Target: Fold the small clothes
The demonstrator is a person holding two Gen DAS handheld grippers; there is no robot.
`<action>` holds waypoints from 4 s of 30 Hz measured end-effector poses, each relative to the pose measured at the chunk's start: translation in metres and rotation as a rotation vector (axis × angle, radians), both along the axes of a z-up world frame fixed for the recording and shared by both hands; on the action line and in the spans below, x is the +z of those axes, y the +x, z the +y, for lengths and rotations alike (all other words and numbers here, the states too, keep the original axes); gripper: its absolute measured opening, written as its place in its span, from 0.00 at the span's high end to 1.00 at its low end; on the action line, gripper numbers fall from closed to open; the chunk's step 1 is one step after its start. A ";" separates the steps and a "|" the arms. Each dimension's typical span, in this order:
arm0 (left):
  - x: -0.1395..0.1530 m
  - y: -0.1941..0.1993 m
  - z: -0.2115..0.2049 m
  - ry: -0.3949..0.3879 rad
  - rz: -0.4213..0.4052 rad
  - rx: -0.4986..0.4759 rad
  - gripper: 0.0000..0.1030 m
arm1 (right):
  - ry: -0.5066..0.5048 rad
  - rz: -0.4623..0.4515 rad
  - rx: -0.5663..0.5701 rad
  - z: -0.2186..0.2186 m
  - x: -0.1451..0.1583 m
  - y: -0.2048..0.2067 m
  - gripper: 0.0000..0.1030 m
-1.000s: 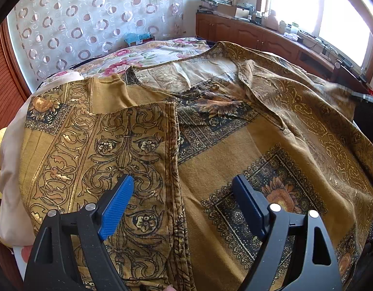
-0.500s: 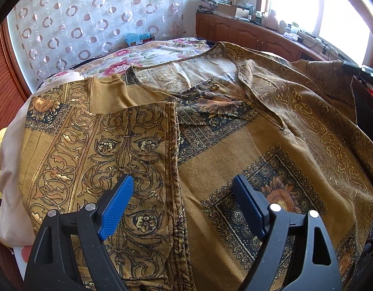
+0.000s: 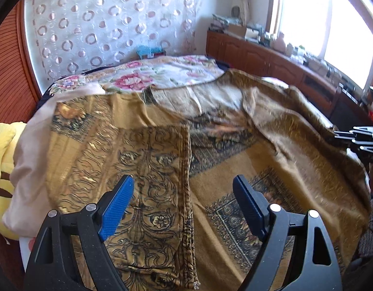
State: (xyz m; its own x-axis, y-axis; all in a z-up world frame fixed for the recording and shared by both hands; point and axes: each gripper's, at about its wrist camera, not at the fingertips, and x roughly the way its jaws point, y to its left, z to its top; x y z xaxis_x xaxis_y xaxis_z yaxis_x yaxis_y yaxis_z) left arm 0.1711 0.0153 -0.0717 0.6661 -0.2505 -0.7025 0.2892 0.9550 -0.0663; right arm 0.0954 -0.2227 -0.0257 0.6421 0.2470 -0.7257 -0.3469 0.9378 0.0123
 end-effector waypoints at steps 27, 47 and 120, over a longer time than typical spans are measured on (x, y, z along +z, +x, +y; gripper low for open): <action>0.009 -0.008 0.006 -0.041 -0.022 0.022 0.18 | 0.046 -0.158 -0.185 -0.033 0.037 -0.002 0.50; -0.001 -0.012 0.006 -0.047 0.001 0.023 0.18 | -0.017 0.037 -0.168 -0.050 -0.036 0.067 0.57; 0.000 0.000 0.079 0.018 -0.030 0.246 0.18 | -0.041 0.006 -0.075 0.013 -0.024 0.127 0.66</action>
State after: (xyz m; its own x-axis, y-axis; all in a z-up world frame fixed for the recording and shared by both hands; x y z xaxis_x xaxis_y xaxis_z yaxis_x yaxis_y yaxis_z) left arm 0.1711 0.0944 -0.0716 0.7261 -0.0662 -0.6843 0.0496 0.9978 -0.0439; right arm 0.2227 -0.2095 -0.0501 0.6532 0.1687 -0.7382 -0.2756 0.9610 -0.0243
